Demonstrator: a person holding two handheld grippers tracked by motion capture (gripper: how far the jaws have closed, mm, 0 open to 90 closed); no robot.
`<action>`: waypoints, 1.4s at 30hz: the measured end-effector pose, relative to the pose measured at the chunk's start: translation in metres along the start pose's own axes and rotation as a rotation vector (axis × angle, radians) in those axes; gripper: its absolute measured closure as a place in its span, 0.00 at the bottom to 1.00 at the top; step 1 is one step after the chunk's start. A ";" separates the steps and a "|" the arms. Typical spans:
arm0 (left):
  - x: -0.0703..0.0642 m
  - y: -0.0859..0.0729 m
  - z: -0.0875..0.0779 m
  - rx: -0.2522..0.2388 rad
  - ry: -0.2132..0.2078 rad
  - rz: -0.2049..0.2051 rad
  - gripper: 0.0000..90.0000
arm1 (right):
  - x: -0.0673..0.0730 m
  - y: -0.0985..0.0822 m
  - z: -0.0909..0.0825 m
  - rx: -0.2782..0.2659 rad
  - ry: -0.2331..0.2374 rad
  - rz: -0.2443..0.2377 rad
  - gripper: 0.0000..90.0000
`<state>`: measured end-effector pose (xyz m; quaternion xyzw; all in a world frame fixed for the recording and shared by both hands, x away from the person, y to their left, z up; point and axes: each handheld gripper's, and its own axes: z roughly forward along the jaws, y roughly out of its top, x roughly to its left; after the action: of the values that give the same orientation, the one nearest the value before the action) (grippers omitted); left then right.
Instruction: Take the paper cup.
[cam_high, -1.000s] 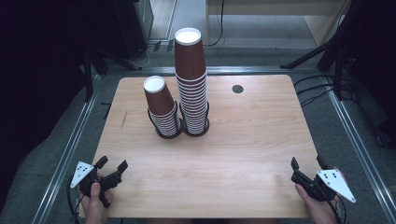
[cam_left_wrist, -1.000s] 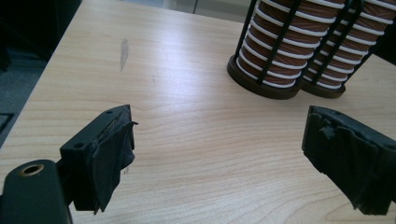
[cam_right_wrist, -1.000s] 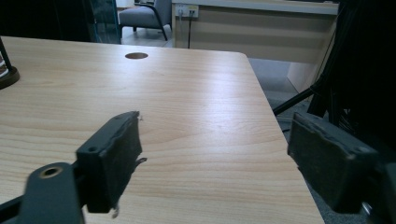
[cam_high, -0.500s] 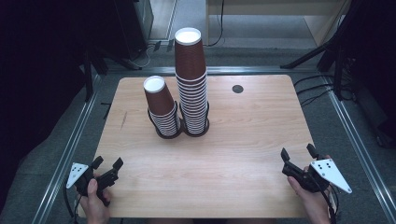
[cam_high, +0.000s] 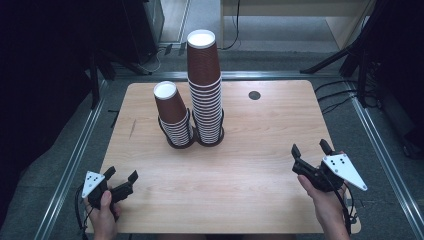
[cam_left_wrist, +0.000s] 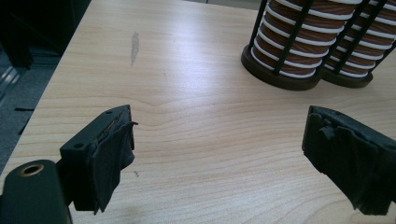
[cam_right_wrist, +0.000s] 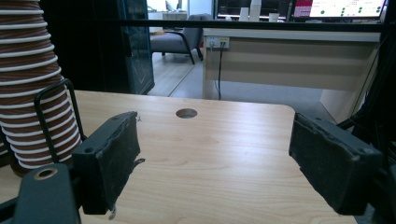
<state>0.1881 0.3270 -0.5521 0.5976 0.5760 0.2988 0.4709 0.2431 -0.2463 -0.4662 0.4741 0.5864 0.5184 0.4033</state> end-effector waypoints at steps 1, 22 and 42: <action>0.000 0.000 0.000 0.001 -0.001 0.000 0.10 | 0.002 0.002 0.002 0.005 -0.007 -0.007 0.20; -0.004 0.001 0.004 0.022 -0.009 0.030 0.10 | 0.045 0.035 0.025 -0.032 0.072 -0.027 0.19; -0.001 0.000 0.003 0.013 -0.027 0.005 0.10 | 0.098 0.062 0.047 -0.073 0.216 -0.099 0.19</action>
<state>0.1908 0.3254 -0.5528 0.6062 0.5699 0.2881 0.4742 0.2745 -0.1391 -0.4096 0.3707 0.6300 0.5669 0.3798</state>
